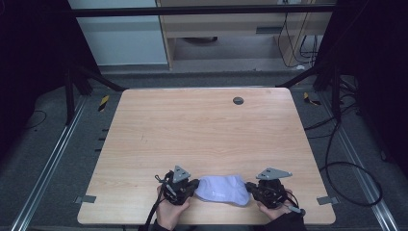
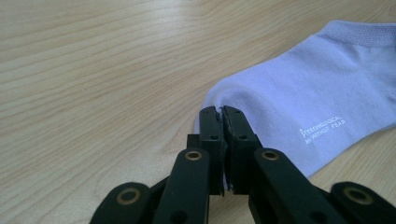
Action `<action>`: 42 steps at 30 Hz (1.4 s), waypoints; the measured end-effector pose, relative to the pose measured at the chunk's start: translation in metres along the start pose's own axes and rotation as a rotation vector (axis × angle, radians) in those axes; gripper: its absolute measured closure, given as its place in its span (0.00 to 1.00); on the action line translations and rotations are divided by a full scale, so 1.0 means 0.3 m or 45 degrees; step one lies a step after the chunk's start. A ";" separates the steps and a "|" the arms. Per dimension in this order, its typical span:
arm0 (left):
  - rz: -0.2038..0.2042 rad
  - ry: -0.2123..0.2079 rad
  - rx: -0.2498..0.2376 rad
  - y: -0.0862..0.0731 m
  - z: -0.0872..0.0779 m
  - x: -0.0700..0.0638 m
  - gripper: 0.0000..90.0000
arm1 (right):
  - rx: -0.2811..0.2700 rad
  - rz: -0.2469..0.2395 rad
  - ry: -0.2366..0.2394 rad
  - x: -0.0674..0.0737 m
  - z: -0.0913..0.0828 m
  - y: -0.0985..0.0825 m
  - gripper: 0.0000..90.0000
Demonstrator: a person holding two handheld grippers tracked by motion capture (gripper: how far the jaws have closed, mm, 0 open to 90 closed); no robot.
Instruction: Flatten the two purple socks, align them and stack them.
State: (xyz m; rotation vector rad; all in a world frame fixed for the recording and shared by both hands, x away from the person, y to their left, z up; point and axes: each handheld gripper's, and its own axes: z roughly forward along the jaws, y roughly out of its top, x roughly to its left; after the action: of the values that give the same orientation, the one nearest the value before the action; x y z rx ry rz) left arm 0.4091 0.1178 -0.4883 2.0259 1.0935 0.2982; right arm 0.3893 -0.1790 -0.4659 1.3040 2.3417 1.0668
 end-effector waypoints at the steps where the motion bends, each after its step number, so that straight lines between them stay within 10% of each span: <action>1: 0.001 0.002 0.005 -0.003 0.004 0.001 0.96 | 0.005 -0.004 0.000 0.000 0.001 -0.001 0.97; 15: -0.007 -0.004 0.027 -0.011 0.019 0.009 0.91 | 0.057 -0.012 -0.034 -0.012 0.042 -0.024 0.93; 22: 0.013 0.027 -0.089 0.026 -0.042 -0.002 0.83 | -0.058 -0.011 -0.031 -0.012 0.022 -0.014 0.80; 29: 0.086 0.001 -0.084 0.040 0.009 -0.053 0.93 | -0.155 -0.032 0.046 0.018 0.032 -0.004 0.90; 42: 0.136 -0.025 -0.001 0.001 0.061 -0.079 0.95 | 0.009 -0.056 0.070 0.016 0.112 -0.031 0.98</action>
State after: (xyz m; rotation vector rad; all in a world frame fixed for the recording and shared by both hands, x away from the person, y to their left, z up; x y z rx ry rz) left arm 0.4049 0.0892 -0.4964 2.0860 0.9753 0.3327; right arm 0.3987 -0.1621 -0.4955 1.2345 2.4044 1.0954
